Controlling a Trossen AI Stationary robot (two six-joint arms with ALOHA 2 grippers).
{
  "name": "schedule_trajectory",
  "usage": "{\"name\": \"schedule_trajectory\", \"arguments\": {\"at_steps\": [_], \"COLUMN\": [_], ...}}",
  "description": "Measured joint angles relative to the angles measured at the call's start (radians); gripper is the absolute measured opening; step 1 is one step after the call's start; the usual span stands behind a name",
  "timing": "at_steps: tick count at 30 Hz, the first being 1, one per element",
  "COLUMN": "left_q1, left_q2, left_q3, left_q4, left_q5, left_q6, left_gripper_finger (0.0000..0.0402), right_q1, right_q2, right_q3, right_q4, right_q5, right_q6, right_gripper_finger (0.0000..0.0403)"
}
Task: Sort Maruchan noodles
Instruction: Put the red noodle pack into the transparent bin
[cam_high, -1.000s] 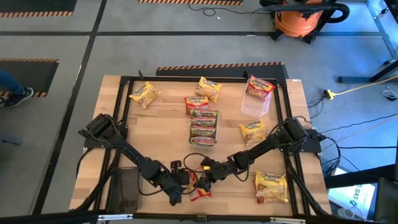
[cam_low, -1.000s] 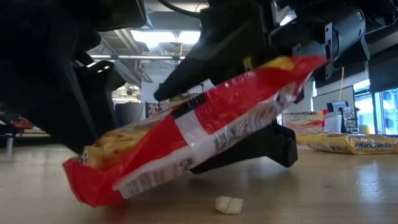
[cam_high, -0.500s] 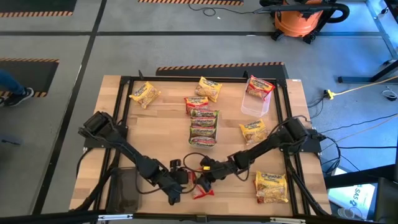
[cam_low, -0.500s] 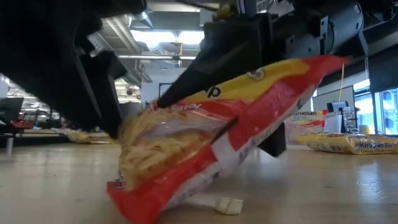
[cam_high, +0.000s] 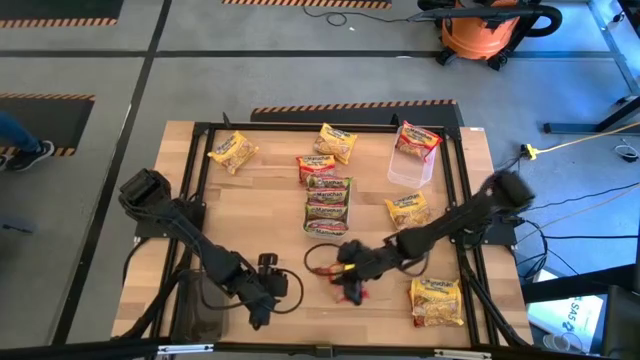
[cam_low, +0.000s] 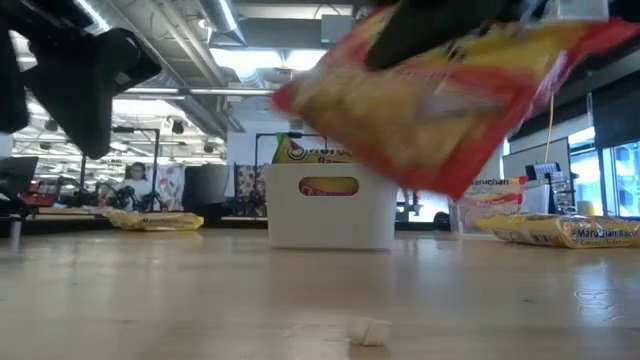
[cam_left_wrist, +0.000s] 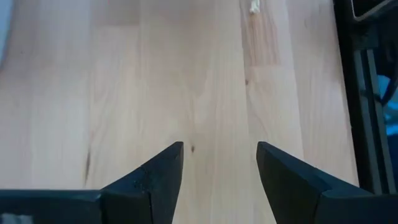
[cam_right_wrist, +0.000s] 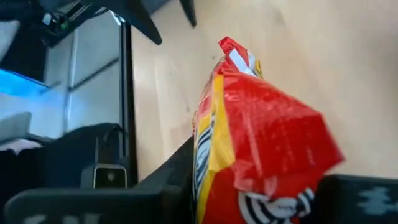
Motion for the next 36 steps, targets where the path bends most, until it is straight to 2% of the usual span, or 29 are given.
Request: {"name": "schedule_trajectory", "arguments": {"at_steps": [3,8,10,15,20,27,30,36], "left_q1": [0.002,0.015,0.037,0.088,0.156,0.303,0.355,0.421], "left_q2": [0.000,-0.027,-0.041,-0.098,-0.176,-0.252,-0.254,-0.252], "left_q3": [-0.002,-0.101,-0.156,-0.310,-0.444,-0.549,-0.586,-0.630], "left_q4": [0.013,0.188,0.312,0.493,0.612,0.708,0.771,0.848], "left_q5": [0.036,0.137,0.183,0.234,0.238,0.280,0.331,0.406], "left_q6": [0.037,0.142,0.156,0.172,0.231,0.303,0.319,0.311], "left_gripper_finger": [0.0199,0.0199,0.0199,0.0199,0.0199,0.0199,0.0199,0.0199], "right_q1": [-0.012,-0.067,-0.107,-0.279,-0.546,-0.946,-1.067,-1.211], "right_q2": [-0.122,-0.314,-0.381,-0.514,-0.565,-0.541,-0.516,-0.436], "right_q3": [0.000,0.000,0.000,0.000,0.000,0.000,0.000,0.000], "right_q4": [-0.201,-0.494,-0.607,-0.835,-0.898,-0.909,-0.913,-0.894], "right_q5": [0.045,0.170,0.201,0.268,0.288,0.181,0.180,0.076], "right_q6": [-0.066,-0.149,-0.185,-0.334,-0.598,-0.994,-1.114,-1.170], "right_gripper_finger": [0.0090,0.0102,0.0100,0.0089,0.0098,0.0102,0.0102,0.0103]}}
